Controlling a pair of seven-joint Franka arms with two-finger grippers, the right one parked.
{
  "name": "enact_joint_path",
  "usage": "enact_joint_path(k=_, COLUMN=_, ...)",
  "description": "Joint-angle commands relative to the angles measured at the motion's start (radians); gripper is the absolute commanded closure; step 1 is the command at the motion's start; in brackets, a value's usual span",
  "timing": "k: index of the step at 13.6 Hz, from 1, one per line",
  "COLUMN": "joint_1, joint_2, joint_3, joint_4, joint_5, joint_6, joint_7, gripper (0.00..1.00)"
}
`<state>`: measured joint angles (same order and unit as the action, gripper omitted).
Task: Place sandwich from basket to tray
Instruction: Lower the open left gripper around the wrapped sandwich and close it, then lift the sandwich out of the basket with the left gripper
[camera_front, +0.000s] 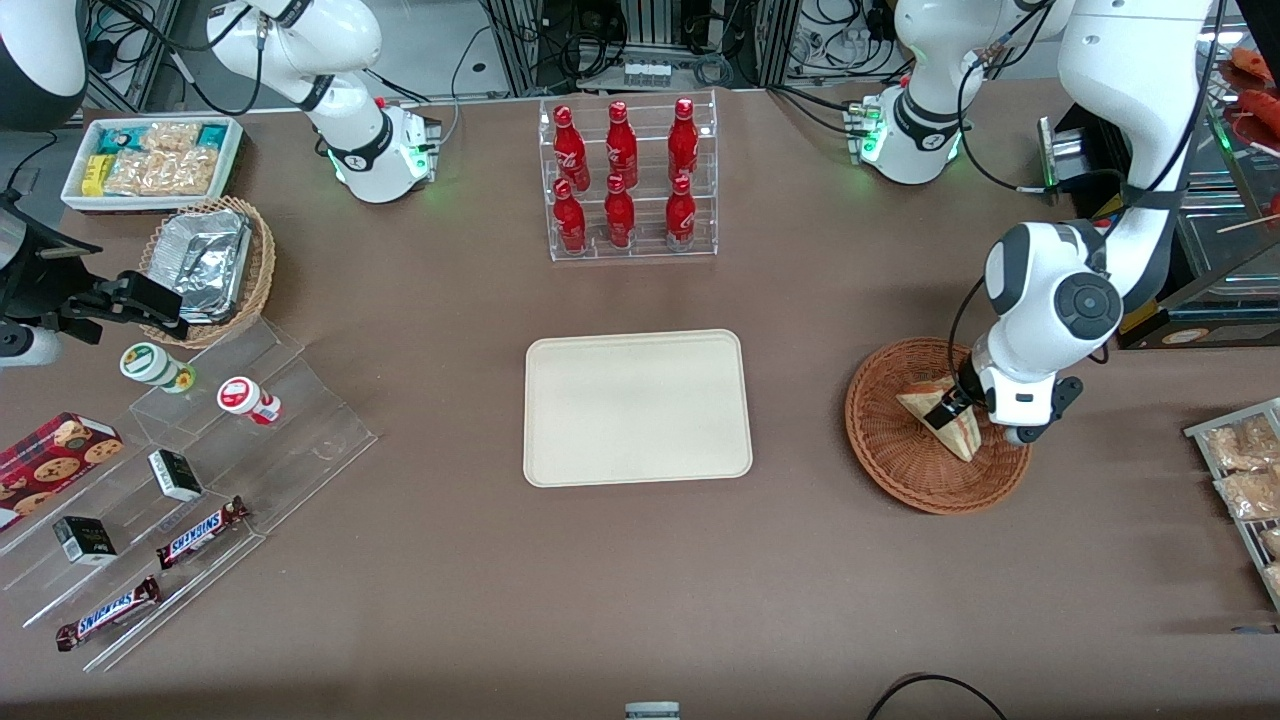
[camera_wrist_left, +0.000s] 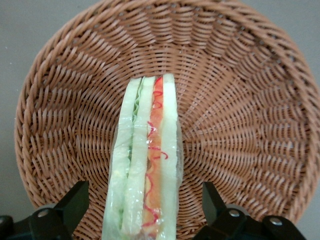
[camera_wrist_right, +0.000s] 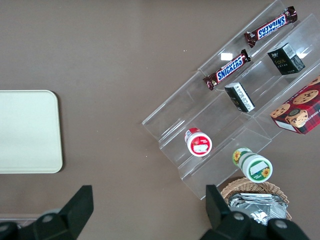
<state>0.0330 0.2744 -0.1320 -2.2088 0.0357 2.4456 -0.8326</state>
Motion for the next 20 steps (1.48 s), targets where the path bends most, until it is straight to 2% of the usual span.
enact_joint_path(k=1, joint_1=-0.005, joint_2=0.005, joint_3=0.000, joint_4=0.001, joint_5=0.000, joint_6=-0.016, joint_7=-0.013, gripper=0.47)
enact_joint_path(k=2, joint_1=-0.005, joint_2=-0.003, joint_3=0.002, joint_4=0.007, joint_5=0.009, joint_6=-0.042, joint_7=-0.008, gripper=0.90)
enact_joint_path(k=3, joint_1=-0.004, joint_2=-0.017, joint_3=0.002, joint_4=0.012, joint_5=0.018, joint_6=-0.060, joint_7=0.000, gripper=1.00)
enact_joint_path(k=6, joint_1=-0.005, joint_2=-0.015, joint_3=0.000, joint_4=0.107, joint_5=0.018, joint_6=-0.205, joint_7=0.063, gripper=1.00)
enact_joint_path(k=11, joint_1=-0.005, joint_2=0.000, joint_3=-0.081, joint_4=0.318, joint_5=0.019, joint_6=-0.472, joint_7=0.157, gripper=1.00)
enact_joint_path(k=17, joint_1=-0.007, joint_2=0.064, joint_3=-0.242, joint_4=0.398, joint_5=0.029, joint_6=-0.477, joint_7=0.194, gripper=1.00)
enact_joint_path(k=20, joint_1=-0.007, joint_2=0.176, joint_3=-0.371, joint_4=0.500, joint_5=0.110, joint_6=-0.484, joint_7=0.089, gripper=1.00)
